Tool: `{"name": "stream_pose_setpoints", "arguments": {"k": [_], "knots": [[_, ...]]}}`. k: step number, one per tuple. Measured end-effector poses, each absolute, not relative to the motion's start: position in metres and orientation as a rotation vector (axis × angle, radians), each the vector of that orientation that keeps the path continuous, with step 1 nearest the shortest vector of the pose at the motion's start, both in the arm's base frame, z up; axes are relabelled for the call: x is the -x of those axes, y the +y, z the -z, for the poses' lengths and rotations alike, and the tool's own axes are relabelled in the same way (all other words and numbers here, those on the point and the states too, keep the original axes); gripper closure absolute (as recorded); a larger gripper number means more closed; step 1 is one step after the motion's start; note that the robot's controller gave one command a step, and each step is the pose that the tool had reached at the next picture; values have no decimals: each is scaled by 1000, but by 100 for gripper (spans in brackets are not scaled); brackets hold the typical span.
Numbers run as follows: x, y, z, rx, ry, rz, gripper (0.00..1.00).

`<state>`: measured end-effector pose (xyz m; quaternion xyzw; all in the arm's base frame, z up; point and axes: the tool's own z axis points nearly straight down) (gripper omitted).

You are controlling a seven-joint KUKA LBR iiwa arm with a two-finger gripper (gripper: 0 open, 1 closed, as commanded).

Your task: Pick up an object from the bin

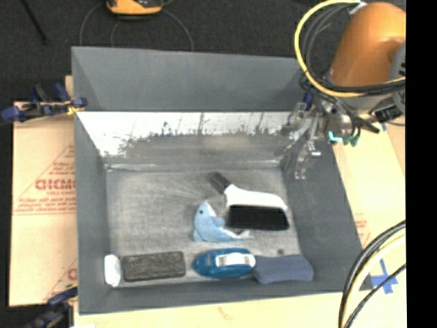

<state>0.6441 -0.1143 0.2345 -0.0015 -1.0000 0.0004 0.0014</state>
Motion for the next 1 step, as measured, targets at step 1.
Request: {"name": "stream_pose_setpoints", "arguments": {"k": [1], "knots": [[-646,-114,-240,2,-3147,-3,0]]}}
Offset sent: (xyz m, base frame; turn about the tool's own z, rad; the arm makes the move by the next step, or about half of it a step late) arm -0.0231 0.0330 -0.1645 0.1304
